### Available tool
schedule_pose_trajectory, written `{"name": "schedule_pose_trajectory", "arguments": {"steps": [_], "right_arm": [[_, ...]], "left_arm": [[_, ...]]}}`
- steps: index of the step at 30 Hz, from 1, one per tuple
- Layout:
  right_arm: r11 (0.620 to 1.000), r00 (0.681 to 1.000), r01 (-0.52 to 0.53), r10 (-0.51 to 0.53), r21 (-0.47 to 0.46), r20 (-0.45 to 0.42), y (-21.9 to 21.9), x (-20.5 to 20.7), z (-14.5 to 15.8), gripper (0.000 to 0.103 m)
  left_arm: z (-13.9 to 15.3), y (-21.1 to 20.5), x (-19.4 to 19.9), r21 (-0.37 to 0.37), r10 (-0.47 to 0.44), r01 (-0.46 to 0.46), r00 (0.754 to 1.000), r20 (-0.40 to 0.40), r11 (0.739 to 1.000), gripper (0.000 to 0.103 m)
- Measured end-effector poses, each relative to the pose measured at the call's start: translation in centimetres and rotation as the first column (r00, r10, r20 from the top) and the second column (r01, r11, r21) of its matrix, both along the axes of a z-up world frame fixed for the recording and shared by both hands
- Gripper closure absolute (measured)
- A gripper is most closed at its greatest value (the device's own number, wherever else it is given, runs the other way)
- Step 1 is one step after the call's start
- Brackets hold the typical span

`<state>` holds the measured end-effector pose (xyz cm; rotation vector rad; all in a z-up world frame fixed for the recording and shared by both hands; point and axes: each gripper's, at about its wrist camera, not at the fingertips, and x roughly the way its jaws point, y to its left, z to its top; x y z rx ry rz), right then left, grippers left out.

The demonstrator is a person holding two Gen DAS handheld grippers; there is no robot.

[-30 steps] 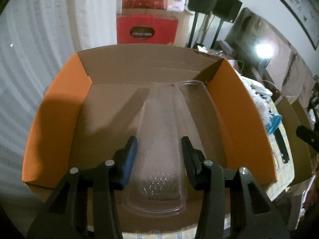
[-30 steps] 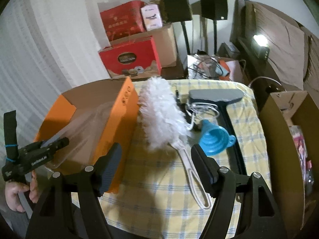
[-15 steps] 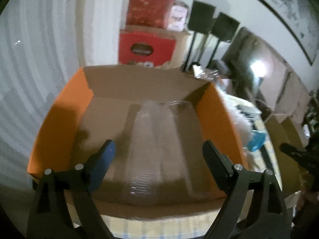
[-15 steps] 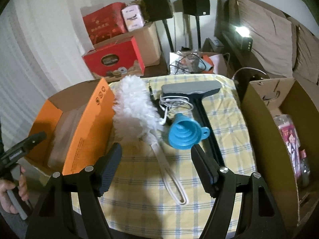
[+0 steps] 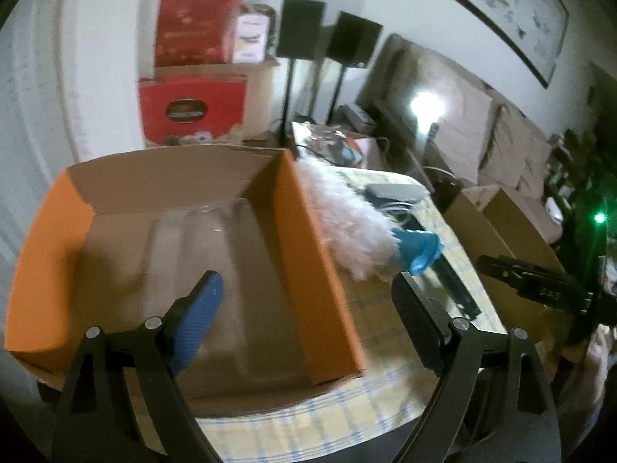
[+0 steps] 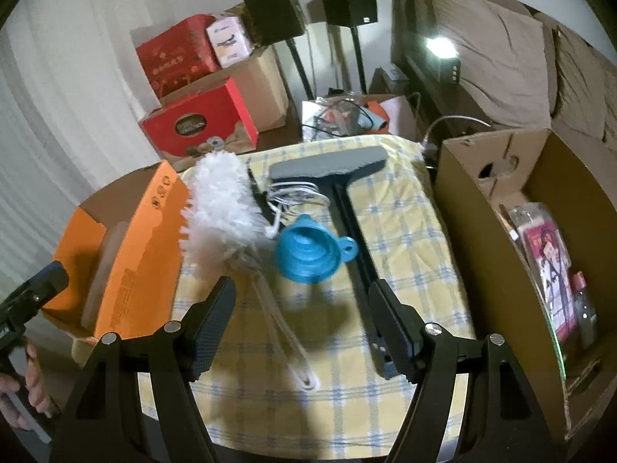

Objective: Organize objects
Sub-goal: 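Move the left gripper to the white feather duster handle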

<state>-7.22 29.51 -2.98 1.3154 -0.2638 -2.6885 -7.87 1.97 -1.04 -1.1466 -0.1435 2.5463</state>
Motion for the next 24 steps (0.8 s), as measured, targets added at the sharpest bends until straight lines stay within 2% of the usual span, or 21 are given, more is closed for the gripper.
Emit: {"name": "schedule_pose_trajectory", "arguments": {"steps": [7, 15, 24], "right_arm": [[1.000, 1.000, 0.007, -0.007, 0.013, 0.001, 1.1, 0.1, -0.6, 0.029], [1.000, 1.000, 0.005, -0.005, 0.019, -0.003, 1.6, -0.7, -0.8, 0.029], [1.000, 1.000, -0.010, 0.010, 0.010, 0.004, 1.3, -2.6, -1.4, 0.029]], "left_arm": [[0.2, 3.1, -0.7, 0.010, -0.056, 0.056, 0.998, 0.008, 0.998, 0.015], [0.7, 4.5, -2.5, 0.007, -0.064, 0.064, 0.998, 0.007, 0.998, 0.012], [0.4, 6.3, -4.6, 0.040, -0.080, 0.078, 0.996, 0.043, 0.996, 0.012]]}}
